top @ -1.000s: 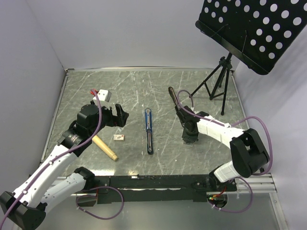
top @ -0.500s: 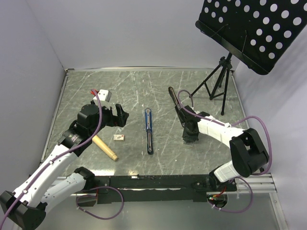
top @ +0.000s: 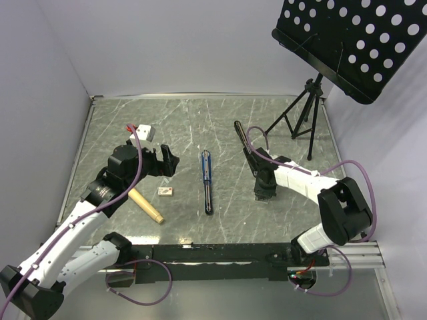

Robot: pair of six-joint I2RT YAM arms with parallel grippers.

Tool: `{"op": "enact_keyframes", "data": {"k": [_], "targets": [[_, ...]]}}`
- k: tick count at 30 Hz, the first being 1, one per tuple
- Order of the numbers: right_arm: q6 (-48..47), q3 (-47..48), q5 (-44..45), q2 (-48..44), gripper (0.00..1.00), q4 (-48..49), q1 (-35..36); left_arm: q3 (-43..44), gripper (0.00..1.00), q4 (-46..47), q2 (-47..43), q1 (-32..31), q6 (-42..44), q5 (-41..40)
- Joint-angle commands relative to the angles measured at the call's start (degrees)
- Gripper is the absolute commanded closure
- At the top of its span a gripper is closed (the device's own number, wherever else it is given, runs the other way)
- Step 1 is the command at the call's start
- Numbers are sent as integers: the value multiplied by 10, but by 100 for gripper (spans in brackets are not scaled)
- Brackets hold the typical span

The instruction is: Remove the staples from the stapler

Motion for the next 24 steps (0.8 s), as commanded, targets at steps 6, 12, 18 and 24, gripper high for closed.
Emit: {"op": "enact_keyframes", "data": {"k": [6,12,18,24], "targets": [[-1,-2,8,0,83,10,-6,0,3,16,4,-3,-5,3],[3,0,10,1,82,1,-5,-1,3,16,2,-3,-5,2],[5,4,11,-11,79,-8,-6,-1,3,17,1,-3,-3,3],[7,4,5,-15,77,-13,-5,-1,3,17,0,-3,-3,2]]}}
